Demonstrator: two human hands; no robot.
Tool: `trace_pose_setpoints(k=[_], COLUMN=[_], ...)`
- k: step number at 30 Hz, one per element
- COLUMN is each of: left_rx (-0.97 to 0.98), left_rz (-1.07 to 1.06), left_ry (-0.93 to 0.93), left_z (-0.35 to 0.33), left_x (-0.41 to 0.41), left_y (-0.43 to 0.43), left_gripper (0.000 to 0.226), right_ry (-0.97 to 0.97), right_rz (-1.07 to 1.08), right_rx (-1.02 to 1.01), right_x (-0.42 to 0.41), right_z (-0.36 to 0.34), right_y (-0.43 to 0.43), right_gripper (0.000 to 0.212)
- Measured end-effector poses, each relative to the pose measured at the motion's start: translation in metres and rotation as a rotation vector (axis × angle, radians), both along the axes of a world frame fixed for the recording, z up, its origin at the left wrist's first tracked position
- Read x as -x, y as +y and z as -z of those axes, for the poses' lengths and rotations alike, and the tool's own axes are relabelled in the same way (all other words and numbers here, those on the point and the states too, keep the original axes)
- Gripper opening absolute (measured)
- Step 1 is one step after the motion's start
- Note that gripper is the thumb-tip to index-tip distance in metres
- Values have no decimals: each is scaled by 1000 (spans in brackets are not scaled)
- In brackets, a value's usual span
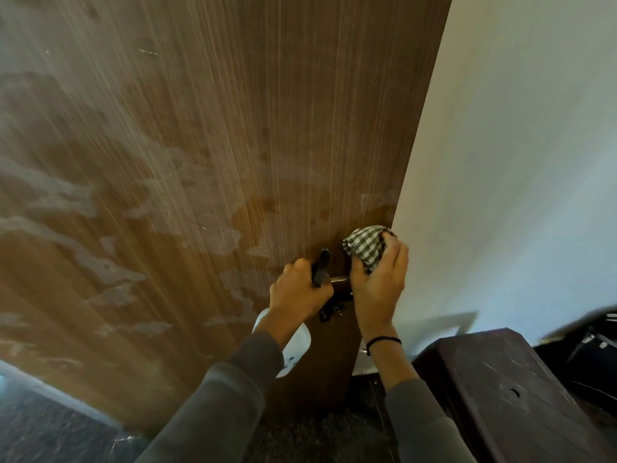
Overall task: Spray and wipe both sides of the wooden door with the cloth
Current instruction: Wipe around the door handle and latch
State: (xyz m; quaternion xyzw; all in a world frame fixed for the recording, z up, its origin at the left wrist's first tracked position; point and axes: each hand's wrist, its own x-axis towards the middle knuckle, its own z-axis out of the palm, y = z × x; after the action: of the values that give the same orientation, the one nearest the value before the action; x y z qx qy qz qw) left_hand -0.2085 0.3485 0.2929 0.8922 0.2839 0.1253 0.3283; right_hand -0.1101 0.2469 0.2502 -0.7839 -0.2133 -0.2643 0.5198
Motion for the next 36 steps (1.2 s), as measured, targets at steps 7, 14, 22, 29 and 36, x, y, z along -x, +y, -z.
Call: trace_pose_setpoints(k=[7,14,22,29,36], left_rx=[86,80,38,40,11], left_rz=[60,50,54,83,97], left_ry=[-104,-83,-69,-63,-95], left_z=[11,8,5,6,8], left_x=[0,0,2,1,1], left_y=[1,0,2,5,7], left_gripper=[18,21,21,21,20], right_ry=[57,500,1409,1277,1450], right_rz=[75,-102,-286,-253,-444], right_rx=[173,8,-654,-691,-1103], right_x=[-3,-12,-6,-7,14], right_z=[-1,15,19,-10,1], right_y=[-4,-19,-7,-13,-7], right_gripper=[53,39,45,29,44])
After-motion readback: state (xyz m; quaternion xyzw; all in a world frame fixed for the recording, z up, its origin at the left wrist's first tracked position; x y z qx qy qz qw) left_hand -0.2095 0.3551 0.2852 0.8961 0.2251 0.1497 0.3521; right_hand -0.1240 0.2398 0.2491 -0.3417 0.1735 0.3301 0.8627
